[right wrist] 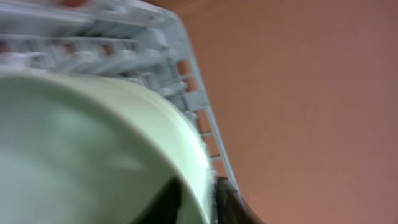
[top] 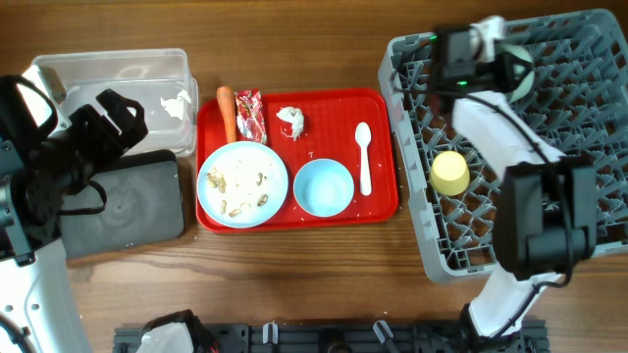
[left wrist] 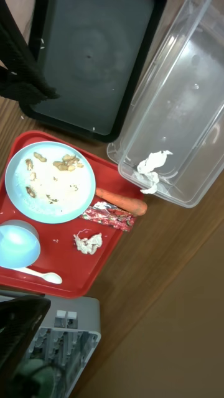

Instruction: Sort waste into correct bins and load items into the dishwasher rack

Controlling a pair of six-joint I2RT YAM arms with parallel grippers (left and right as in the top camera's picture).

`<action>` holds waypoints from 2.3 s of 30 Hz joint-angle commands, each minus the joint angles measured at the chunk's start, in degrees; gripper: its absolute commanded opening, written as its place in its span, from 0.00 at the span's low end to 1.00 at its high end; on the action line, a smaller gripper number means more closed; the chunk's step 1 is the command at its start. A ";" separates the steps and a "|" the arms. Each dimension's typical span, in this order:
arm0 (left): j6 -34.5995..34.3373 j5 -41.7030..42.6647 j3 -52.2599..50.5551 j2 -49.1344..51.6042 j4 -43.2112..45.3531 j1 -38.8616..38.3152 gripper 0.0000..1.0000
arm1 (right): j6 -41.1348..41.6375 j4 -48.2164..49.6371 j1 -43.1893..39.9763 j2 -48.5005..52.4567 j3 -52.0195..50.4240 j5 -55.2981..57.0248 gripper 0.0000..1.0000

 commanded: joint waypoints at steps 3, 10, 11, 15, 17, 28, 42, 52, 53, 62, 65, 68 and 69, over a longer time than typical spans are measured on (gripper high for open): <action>0.31 -0.76 0.74 0.00 0.17 0.39 1.00 | -0.68 1.09 6.82 0.33 -0.24 2.43 0.69; 0.33 -0.79 0.76 0.00 0.17 0.39 1.00 | -2.69 -5.70 14.95 -10.67 1.25 -14.25 0.84; 0.33 -0.79 0.74 0.00 0.17 0.39 1.00 | 0.61 -9.55 16.57 -12.31 1.25 -20.39 0.84; 0.33 -0.76 0.74 0.00 0.17 0.39 1.00 | 16.65 -24.81 20.35 -14.86 1.22 -52.96 0.79; 0.33 -0.76 0.74 0.00 0.15 0.39 1.00 | 24.74 -30.12 20.33 -14.21 0.83 -66.01 0.77; 0.33 -0.76 0.74 0.00 0.15 0.39 1.00 | 50.25 -35.47 19.78 -1.40 -1.51 -67.52 0.54; 0.31 -0.76 0.76 0.00 0.15 0.39 1.00 | 48.48 -30.60 16.02 2.27 -1.53 -68.02 0.49; 0.31 -0.76 0.74 0.00 0.15 0.39 1.00 | 40.79 -30.71 15.47 -1.84 2.75 -74.03 0.08; 0.33 -0.79 0.74 0.00 0.15 0.39 1.00 | 40.74 -31.04 15.37 -4.17 3.23 -74.01 0.08; 0.33 -0.76 0.74 0.00 0.17 0.39 1.00 | 24.83 -32.09 8.55 -18.45 3.91 -63.28 0.06; 0.31 -0.76 0.76 0.00 0.15 0.39 1.00 | 15.02 -29.68 6.23 -16.87 3.50 -62.73 0.06; 0.33 -0.79 0.74 0.00 0.15 0.39 1.00 | 7.58 -27.21 4.87 -12.37 3.52 -59.52 0.06; 0.31 -0.79 0.74 0.00 0.15 0.39 1.00 | 7.67 -26.34 4.85 -11.26 3.52 -58.07 0.06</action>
